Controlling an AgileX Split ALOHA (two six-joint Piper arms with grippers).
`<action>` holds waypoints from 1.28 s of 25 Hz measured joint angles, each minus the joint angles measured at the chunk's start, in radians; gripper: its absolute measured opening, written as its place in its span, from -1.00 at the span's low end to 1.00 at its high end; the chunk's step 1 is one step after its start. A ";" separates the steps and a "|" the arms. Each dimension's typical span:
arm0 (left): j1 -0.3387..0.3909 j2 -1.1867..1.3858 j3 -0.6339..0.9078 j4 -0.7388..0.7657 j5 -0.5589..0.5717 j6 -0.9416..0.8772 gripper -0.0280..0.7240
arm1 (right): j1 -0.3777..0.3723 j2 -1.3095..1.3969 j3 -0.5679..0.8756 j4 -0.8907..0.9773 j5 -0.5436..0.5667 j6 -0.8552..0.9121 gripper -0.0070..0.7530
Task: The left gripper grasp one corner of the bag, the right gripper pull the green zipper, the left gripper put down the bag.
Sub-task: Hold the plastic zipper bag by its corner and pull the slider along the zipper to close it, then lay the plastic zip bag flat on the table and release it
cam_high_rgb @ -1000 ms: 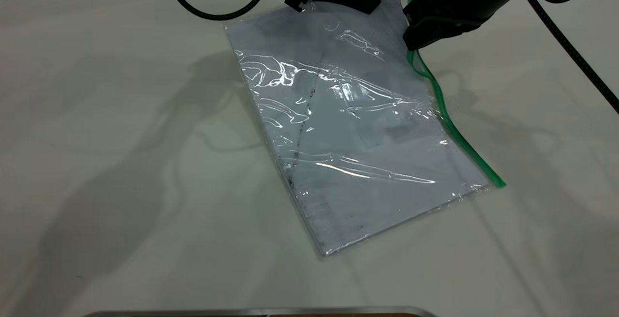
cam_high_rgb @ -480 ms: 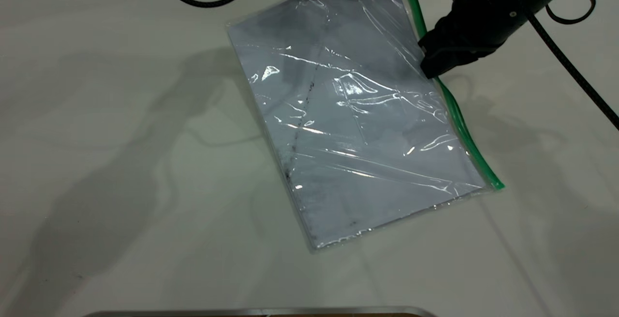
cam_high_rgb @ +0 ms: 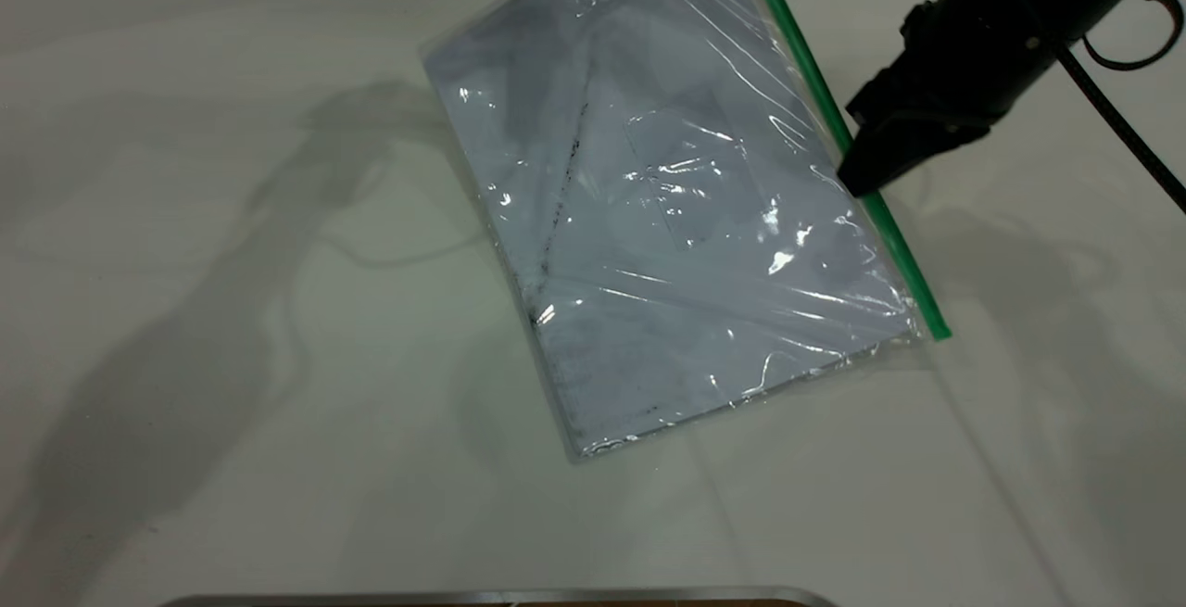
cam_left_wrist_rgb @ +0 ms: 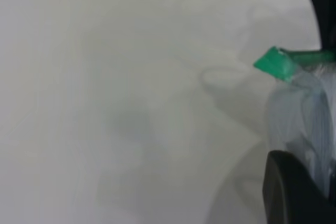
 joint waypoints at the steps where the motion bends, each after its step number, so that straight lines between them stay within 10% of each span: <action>1: 0.003 -0.001 -0.002 0.015 0.000 -0.008 -0.78 | -0.002 0.000 0.000 -0.026 0.023 0.022 -0.82; 13: 0.007 -0.005 -0.003 0.240 -0.001 -0.112 -0.78 | -0.003 0.001 0.003 -0.324 0.297 0.255 -0.82; 24: 0.011 -0.005 -0.003 0.285 -0.001 -0.128 -0.71 | -0.007 0.004 0.009 -0.366 0.274 0.293 -0.54; 32: 0.018 -0.005 -0.007 0.286 -0.001 -0.232 0.23 | -0.007 0.007 0.009 -0.371 0.230 0.323 0.32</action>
